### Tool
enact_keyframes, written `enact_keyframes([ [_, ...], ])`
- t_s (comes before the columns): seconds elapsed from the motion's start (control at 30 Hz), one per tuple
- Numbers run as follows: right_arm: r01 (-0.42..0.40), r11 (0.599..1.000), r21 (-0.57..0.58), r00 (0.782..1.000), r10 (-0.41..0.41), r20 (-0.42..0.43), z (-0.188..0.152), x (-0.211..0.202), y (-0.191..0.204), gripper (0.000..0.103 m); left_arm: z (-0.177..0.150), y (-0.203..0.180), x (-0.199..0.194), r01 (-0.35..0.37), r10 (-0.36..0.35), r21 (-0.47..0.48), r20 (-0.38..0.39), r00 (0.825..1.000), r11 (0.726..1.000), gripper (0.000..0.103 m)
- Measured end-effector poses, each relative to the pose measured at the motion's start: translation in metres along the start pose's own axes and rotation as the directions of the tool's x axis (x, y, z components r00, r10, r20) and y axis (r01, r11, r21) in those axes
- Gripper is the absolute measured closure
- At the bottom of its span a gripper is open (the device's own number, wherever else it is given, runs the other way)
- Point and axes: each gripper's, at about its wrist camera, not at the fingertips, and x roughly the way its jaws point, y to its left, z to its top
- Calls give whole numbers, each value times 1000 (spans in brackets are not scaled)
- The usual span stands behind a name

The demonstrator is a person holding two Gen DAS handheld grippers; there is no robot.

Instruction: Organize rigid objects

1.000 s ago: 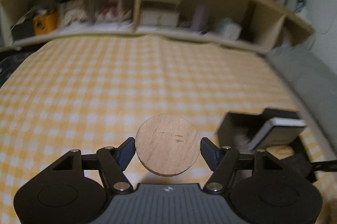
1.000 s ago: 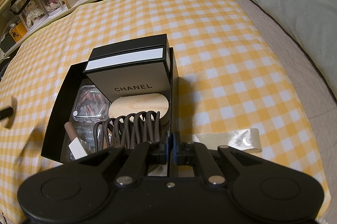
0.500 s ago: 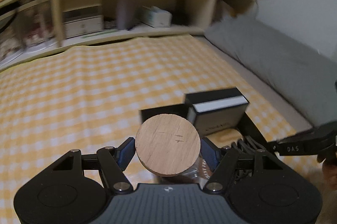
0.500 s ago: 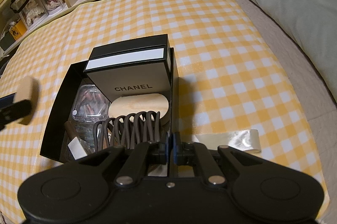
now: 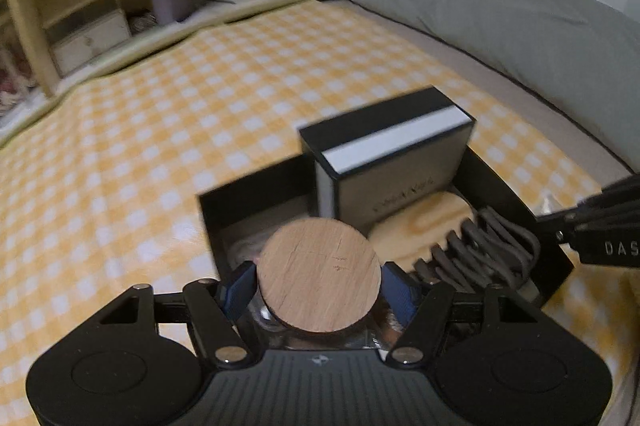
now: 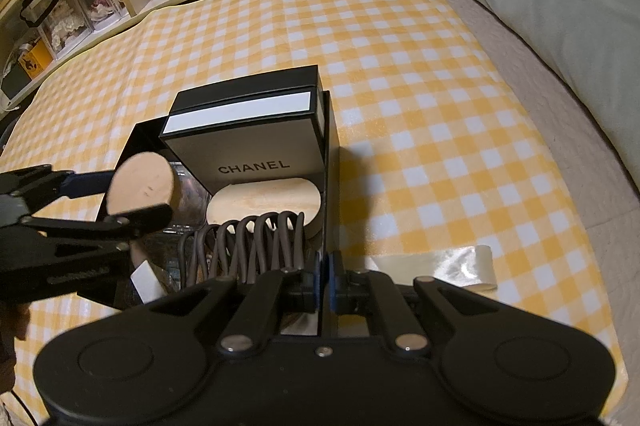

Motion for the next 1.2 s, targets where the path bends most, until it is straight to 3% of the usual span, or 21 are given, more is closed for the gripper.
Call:
enact_keyframes([
  [0.07, 0, 1000, 0, 1000, 0, 0, 0, 0, 0, 98, -2, 0, 0, 3, -3, -7, 9, 1000, 1000, 14],
  [0.57, 3, 1000, -5, 1000, -3, 1, 0, 0, 1, 98, -9, -8, -43, 47, -44, -82, 38, 998, 996, 2],
  [0.77, 9, 1000, -12, 1000, -9, 1, 0, 1, 2, 98, -14, -5, -74, 56, -48, -134, 60, 997, 989, 0],
  [1.07, 12, 1000, -16, 1000, -12, 1, 0, 1, 2, 98, -32, 2, -125, 77, -47, -272, 115, 992, 959, 0],
  [1.2, 15, 1000, -19, 1000, -15, 1, 0, 2, 3, 98, -39, -1, -149, 64, -25, -281, 140, 990, 958, 0],
])
